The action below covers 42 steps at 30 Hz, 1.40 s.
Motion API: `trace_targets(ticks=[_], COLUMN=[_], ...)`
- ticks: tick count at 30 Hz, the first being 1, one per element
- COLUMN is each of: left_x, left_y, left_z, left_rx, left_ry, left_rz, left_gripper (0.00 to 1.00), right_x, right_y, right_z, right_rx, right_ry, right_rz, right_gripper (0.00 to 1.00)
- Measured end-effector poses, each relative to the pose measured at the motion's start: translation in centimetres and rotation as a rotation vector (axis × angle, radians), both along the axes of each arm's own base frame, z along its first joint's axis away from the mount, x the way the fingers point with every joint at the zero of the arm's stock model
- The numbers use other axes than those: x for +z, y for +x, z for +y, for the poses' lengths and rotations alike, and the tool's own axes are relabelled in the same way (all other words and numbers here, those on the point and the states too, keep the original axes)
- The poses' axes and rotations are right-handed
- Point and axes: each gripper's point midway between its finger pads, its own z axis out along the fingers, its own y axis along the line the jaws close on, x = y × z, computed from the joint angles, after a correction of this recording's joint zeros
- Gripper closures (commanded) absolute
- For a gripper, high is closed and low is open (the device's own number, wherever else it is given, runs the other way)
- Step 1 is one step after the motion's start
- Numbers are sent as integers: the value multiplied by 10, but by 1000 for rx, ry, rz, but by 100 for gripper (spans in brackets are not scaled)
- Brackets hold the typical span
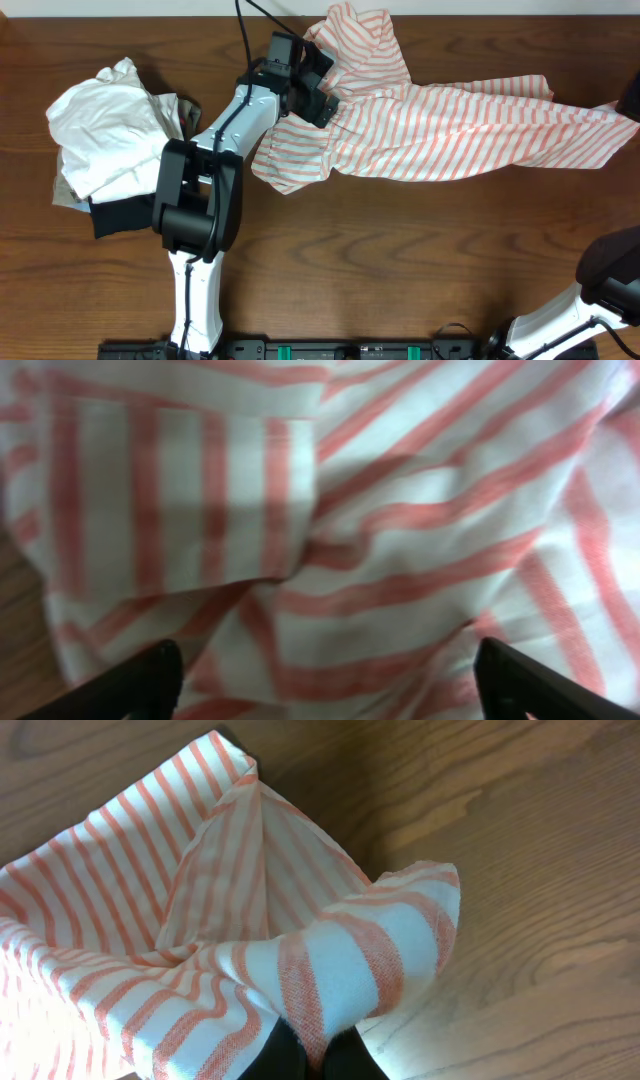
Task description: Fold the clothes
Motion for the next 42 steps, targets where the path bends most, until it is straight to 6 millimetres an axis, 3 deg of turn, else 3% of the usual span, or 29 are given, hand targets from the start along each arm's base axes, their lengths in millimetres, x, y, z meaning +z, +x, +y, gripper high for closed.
trace_targets(ticks=[6, 13, 18, 25, 26, 34, 38, 42], left_x=[1, -2, -9, -3, -2, 1, 24, 87], left_y=[-7, -12, -18, -8, -7, -4, -3, -3], left_z=[-16, -17, -16, -19, -20, -21, -20, -13], left_rx=[-46, -53, -57, -58, -60, -57, -44, 2], left_ry=[-14, -16, -11, -26, -27, -34, -51, -103], left_rz=[3, 23, 42, -7, -12, -27, -56, -131], left_gripper=[24, 25, 43, 81, 93, 94, 94, 94], right_x=[0, 0, 0, 0, 0, 0, 0, 0], right_y=[0, 0, 0, 0, 0, 0, 0, 0], right_z=[0, 0, 0, 0, 0, 0, 0, 0], right_rx=[0, 0, 0, 0, 0, 0, 0, 0], right_ry=[0, 0, 0, 1, 1, 1, 1, 0], right_rz=[0, 0, 0, 1, 1, 1, 0, 0], right_gripper=[99, 99, 99, 99, 99, 99, 99, 99])
